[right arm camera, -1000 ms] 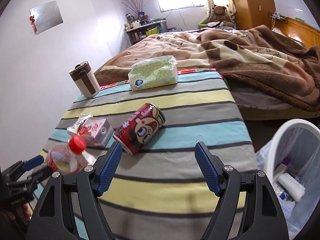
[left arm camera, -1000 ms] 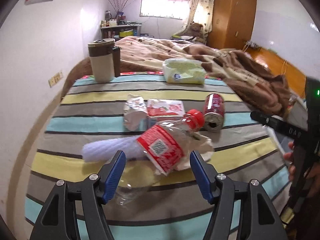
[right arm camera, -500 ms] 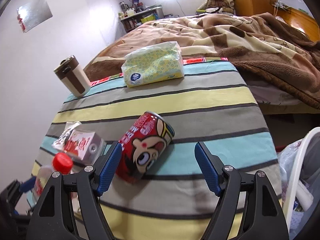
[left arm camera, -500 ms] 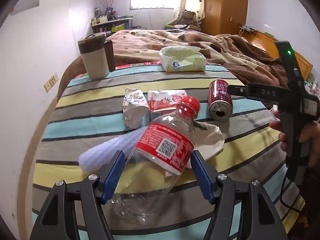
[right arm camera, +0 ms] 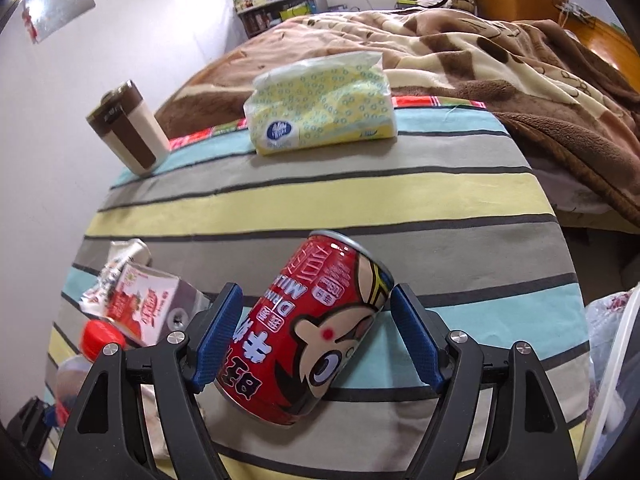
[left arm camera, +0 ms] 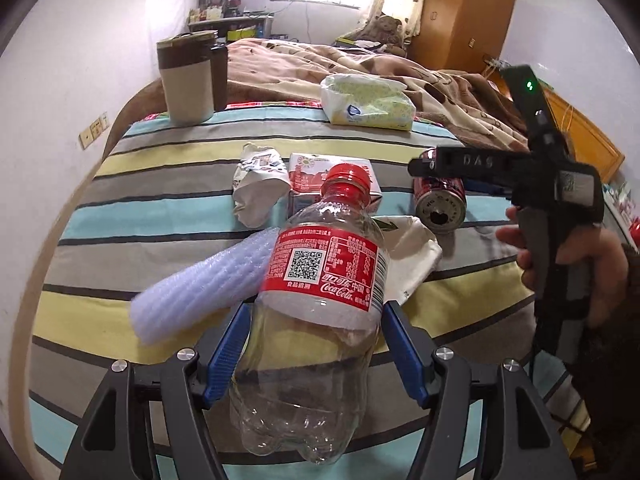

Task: Collect trash
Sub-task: 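Grasp the red cartoon can with the right gripper while the left grasps the clear Coca-Cola bottle, then carry the red can and Coca-Cola bottle in both grippers over the bin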

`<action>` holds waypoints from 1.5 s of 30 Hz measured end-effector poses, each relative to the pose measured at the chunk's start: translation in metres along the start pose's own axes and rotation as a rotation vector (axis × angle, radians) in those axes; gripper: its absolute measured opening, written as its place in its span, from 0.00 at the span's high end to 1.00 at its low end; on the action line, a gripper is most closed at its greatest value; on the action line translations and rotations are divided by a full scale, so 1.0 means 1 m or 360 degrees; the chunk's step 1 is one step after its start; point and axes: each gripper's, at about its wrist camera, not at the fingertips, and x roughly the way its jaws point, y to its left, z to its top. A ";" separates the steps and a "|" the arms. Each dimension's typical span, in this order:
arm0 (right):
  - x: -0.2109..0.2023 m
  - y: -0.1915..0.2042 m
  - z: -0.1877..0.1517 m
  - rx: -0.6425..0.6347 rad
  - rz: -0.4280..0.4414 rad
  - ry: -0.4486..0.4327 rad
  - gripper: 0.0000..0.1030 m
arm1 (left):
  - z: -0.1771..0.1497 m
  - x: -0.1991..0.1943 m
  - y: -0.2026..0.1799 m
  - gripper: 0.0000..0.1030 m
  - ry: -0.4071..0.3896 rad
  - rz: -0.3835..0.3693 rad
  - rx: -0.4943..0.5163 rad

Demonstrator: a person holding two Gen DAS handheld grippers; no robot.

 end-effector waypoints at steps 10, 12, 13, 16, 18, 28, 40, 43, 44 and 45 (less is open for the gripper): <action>-0.005 -0.003 -0.012 -0.0153 -0.0164 -0.0011 0.27 | 0.004 0.004 0.004 0.35 0.0008 -0.0036 -0.0121; -0.006 -0.004 -0.014 -0.0163 -0.0165 -0.0016 0.43 | 0.005 0.005 0.004 0.35 0.0010 -0.0050 -0.0156; -0.005 -0.004 -0.014 -0.0161 -0.0165 -0.0012 0.45 | 0.005 0.006 0.004 0.35 0.0010 -0.0051 -0.0168; -0.006 -0.006 -0.016 -0.0159 -0.0161 -0.0022 0.46 | 0.004 0.006 0.004 0.37 0.0011 -0.0048 -0.0192; -0.007 -0.007 -0.018 -0.0153 -0.0149 -0.0028 0.46 | 0.004 0.004 0.002 0.37 0.0001 -0.0039 -0.0196; -0.025 -0.019 -0.031 -0.0110 -0.0067 -0.0101 0.47 | 0.000 -0.008 -0.010 0.37 -0.0058 -0.0036 -0.0220; -0.064 -0.039 -0.050 -0.0053 0.0015 -0.0213 0.47 | -0.001 -0.034 -0.045 0.37 -0.0153 -0.0063 -0.0174; -0.075 -0.045 -0.055 -0.0032 0.0024 -0.0238 0.47 | -0.001 -0.039 -0.058 0.37 -0.0171 -0.0085 -0.0157; -0.079 -0.048 -0.057 -0.0027 0.0027 -0.0250 0.47 | -0.001 -0.041 -0.063 0.37 -0.0177 -0.0091 -0.0151; -0.084 -0.050 -0.059 -0.0023 0.0032 -0.0266 0.47 | 0.000 -0.042 -0.067 0.37 -0.0181 -0.0096 -0.0142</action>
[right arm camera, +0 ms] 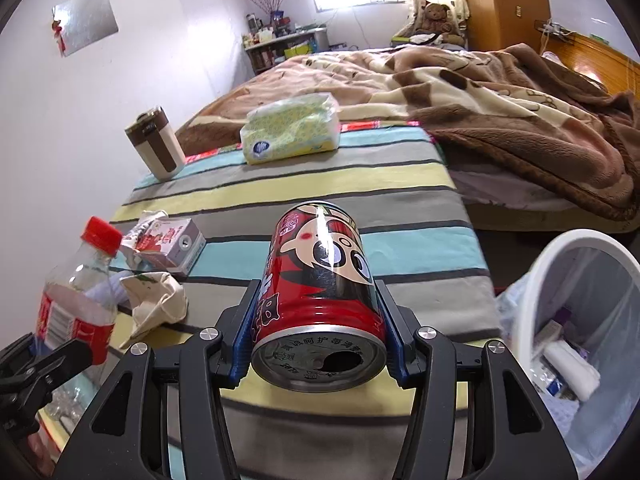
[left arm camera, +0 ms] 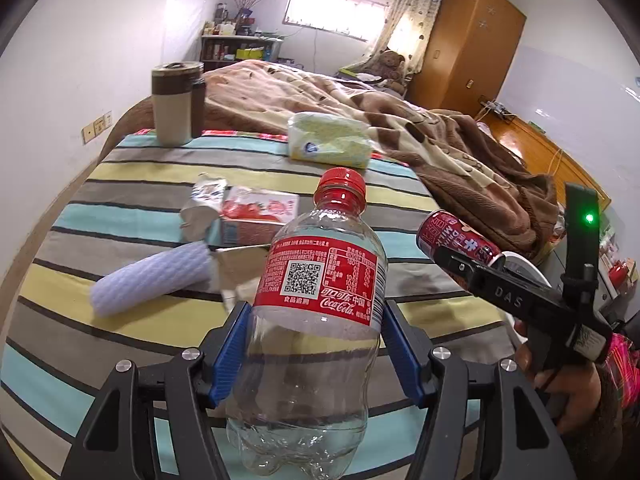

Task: Collect trash
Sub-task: 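Carry the red can and Coca-Cola bottle in both grippers over the bin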

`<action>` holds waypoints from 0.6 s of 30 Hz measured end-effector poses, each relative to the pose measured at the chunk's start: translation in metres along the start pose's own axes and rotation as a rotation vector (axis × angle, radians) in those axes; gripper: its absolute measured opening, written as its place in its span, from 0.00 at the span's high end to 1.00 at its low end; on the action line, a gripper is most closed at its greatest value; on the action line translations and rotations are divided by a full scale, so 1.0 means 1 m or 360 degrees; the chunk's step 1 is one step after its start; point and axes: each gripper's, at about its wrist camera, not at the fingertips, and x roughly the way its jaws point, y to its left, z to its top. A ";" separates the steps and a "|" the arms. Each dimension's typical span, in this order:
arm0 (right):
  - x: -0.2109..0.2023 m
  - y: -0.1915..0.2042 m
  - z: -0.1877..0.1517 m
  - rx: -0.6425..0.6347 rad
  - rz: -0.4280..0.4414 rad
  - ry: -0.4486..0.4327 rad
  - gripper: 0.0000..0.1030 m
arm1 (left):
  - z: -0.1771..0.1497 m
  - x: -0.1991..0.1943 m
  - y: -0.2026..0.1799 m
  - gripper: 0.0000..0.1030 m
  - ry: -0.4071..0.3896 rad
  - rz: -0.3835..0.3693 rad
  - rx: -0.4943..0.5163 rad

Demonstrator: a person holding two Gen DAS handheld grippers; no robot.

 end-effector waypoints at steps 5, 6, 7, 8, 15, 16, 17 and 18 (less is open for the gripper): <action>-0.022 -0.016 -0.004 0.0043 -0.0002 -0.0063 0.47 | -0.001 -0.004 -0.022 0.37 -0.0014 -0.0033 0.0040; -0.026 -0.019 -0.006 0.0052 -0.0002 -0.0070 0.47 | -0.001 -0.004 -0.027 0.37 -0.0016 -0.0041 0.0050; -0.029 -0.022 -0.006 0.0060 -0.0005 -0.0079 0.47 | -0.001 -0.004 -0.031 0.37 -0.0017 -0.0047 0.0057; -0.032 -0.025 -0.008 0.0068 -0.0011 -0.0089 0.47 | -0.001 -0.004 -0.036 0.37 -0.0018 -0.0053 0.0063; -0.054 -0.050 -0.014 0.0137 -0.0060 -0.0138 0.47 | 0.000 -0.003 -0.071 0.37 -0.0035 -0.0098 0.0128; -0.056 -0.052 -0.015 0.0144 -0.0063 -0.0145 0.47 | -0.001 -0.003 -0.074 0.37 -0.0038 -0.0104 0.0134; -0.059 -0.055 -0.015 0.0152 -0.0067 -0.0152 0.47 | 0.000 -0.002 -0.082 0.37 -0.0040 -0.0119 0.0144; -0.061 -0.060 -0.016 0.0164 -0.0075 -0.0158 0.47 | 0.000 -0.001 -0.086 0.37 -0.0040 -0.0129 0.0151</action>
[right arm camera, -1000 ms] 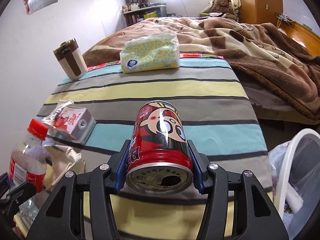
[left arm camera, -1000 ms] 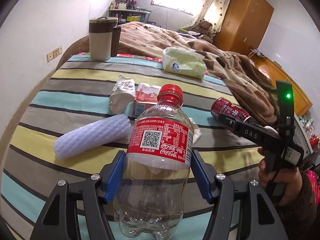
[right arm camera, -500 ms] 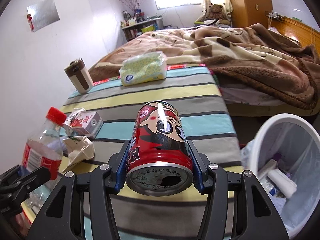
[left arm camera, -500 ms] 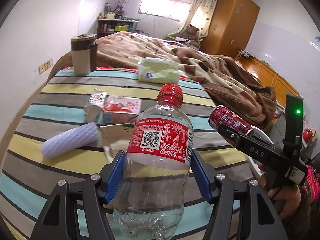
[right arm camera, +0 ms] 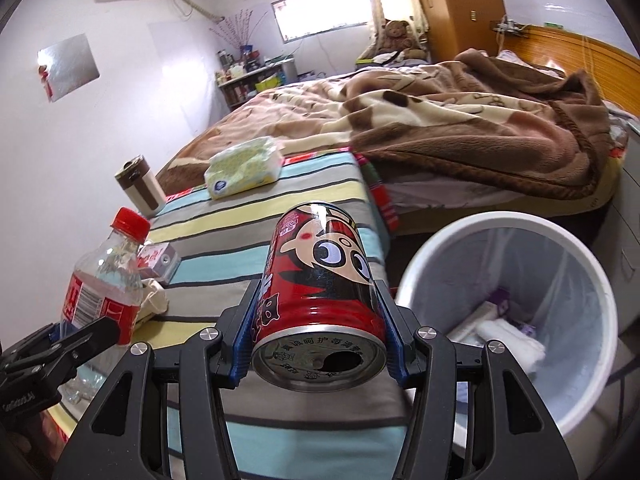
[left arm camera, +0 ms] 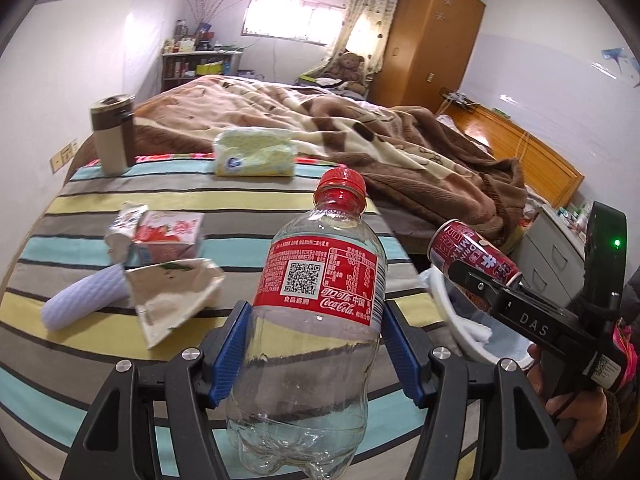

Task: Collect trash
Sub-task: 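Carry the red can and Coca-Cola bottle in both grippers over the bin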

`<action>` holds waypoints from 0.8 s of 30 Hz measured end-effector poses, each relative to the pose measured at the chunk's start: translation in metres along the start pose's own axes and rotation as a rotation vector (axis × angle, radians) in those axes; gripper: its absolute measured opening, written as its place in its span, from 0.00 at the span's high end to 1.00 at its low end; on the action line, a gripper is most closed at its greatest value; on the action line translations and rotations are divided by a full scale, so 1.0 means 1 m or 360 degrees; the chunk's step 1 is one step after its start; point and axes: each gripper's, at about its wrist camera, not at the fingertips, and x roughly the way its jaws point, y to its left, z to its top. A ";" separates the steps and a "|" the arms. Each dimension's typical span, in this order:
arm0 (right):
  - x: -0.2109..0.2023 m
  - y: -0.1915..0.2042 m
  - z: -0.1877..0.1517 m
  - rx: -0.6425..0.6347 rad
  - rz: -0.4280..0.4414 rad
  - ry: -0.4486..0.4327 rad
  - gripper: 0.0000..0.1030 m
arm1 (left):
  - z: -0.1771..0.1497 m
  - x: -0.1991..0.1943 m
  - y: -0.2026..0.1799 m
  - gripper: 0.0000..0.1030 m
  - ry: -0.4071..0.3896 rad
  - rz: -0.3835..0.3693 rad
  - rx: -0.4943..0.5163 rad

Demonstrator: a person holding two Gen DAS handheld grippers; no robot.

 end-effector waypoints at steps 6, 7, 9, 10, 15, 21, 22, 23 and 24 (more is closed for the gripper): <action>-0.014 -0.024 -0.002 0.0059 -0.0039 -0.0033 0.47 | 0.002 0.010 -0.030 0.37 0.0008 -0.0059 0.0046; -0.015 -0.027 -0.002 0.0067 -0.0046 -0.0036 0.47 | 0.002 0.011 -0.033 0.37 0.0011 -0.0068 0.0051; -0.020 -0.036 -0.002 0.0090 -0.0066 -0.0051 0.47 | 0.003 0.016 -0.044 0.37 0.0018 -0.0087 0.0070; -0.021 -0.040 -0.002 0.0101 -0.0073 -0.0057 0.47 | 0.003 0.018 -0.048 0.37 0.0019 -0.0095 0.0076; -0.029 -0.059 -0.002 0.0158 -0.0126 -0.0080 0.47 | 0.006 0.030 -0.077 0.37 0.0036 -0.0141 0.0140; -0.035 -0.082 -0.003 0.0218 -0.0201 -0.0095 0.47 | 0.009 0.046 -0.105 0.37 0.0062 -0.0222 0.0184; -0.036 -0.086 -0.002 0.0229 -0.0209 -0.0095 0.47 | 0.009 0.049 -0.109 0.37 0.0071 -0.0235 0.0190; -0.036 -0.090 -0.003 0.0239 -0.0216 -0.0093 0.47 | 0.010 0.052 -0.114 0.37 0.0077 -0.0241 0.0194; -0.037 -0.094 -0.003 0.0249 -0.0229 -0.0093 0.47 | 0.010 0.056 -0.120 0.37 0.0084 -0.0255 0.0205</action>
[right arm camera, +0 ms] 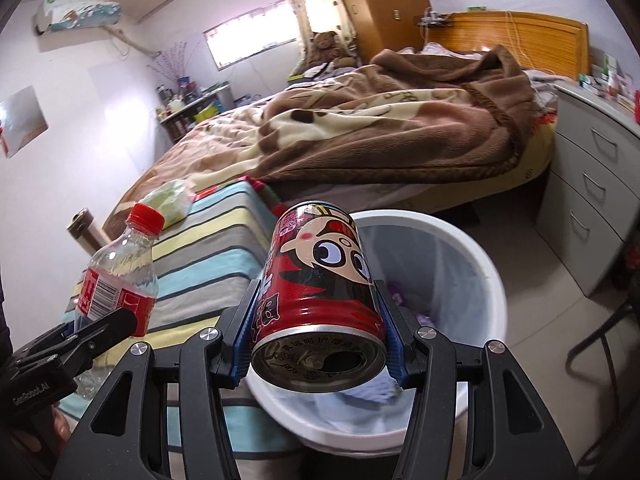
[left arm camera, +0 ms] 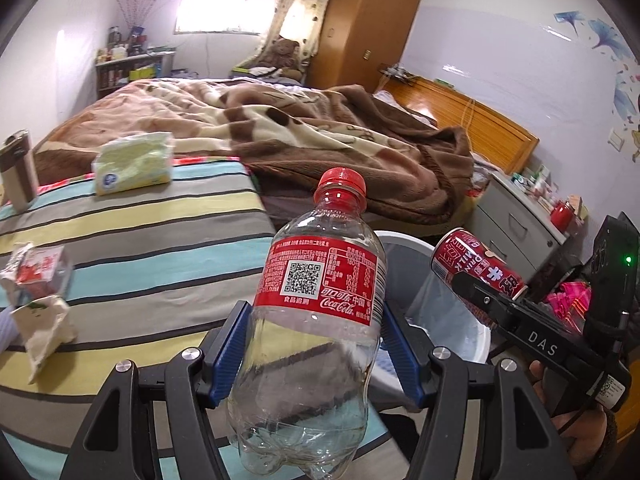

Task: Collect trash
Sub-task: 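Carry the red can and Coca-Cola bottle in both grippers over the bin, then open both grippers to drop the can and bottle into the bin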

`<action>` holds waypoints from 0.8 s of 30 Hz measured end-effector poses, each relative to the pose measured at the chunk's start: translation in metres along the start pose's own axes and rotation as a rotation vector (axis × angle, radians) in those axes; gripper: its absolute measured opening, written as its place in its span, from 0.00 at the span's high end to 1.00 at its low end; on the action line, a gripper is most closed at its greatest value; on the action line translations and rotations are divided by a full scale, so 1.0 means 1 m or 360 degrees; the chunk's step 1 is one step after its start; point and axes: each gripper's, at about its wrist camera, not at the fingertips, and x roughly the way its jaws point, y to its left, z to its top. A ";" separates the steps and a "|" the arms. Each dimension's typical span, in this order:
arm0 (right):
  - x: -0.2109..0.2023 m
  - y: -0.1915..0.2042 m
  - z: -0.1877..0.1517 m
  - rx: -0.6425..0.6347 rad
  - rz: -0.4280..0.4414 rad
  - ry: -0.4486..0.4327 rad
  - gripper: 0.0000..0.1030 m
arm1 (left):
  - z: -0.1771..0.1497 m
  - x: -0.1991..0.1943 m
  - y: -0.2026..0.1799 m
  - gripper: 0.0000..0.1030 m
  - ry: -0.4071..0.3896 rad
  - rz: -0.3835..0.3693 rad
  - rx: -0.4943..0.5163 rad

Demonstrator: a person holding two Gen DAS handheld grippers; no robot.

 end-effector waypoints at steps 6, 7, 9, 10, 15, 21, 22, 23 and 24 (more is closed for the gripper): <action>0.002 -0.020 -0.001 0.0047 -0.0058 0.0014 0.47 | 0.003 0.022 -0.025 0.37 0.0048 -0.0068 0.0030; 0.001 -0.022 -0.001 0.0049 -0.0063 0.0016 0.47 | 0.004 0.026 -0.030 0.37 0.0048 -0.0068 0.0045; 0.001 -0.027 -0.002 0.0058 -0.0079 0.0025 0.47 | 0.004 0.031 -0.036 0.37 0.0061 -0.0082 0.0046; 0.002 -0.029 -0.002 0.0063 -0.0083 0.0030 0.47 | 0.004 0.034 -0.039 0.37 0.0067 -0.0093 0.0045; 0.003 -0.038 -0.004 0.0074 -0.0111 0.0052 0.47 | 0.004 0.049 -0.053 0.37 0.0103 -0.0118 0.0070; 0.008 -0.047 -0.007 0.0086 -0.0136 0.0085 0.47 | 0.005 0.063 -0.067 0.37 0.0131 -0.0138 0.0106; 0.010 -0.048 -0.007 0.0088 -0.0144 0.0097 0.47 | 0.005 0.064 -0.068 0.37 0.0136 -0.0142 0.0106; 0.011 -0.049 -0.008 0.0092 -0.0146 0.0109 0.47 | 0.005 0.067 -0.069 0.37 0.0146 -0.0154 0.0106; 0.012 -0.051 -0.008 0.0099 -0.0147 0.0117 0.47 | 0.005 0.069 -0.069 0.37 0.0153 -0.0157 0.0106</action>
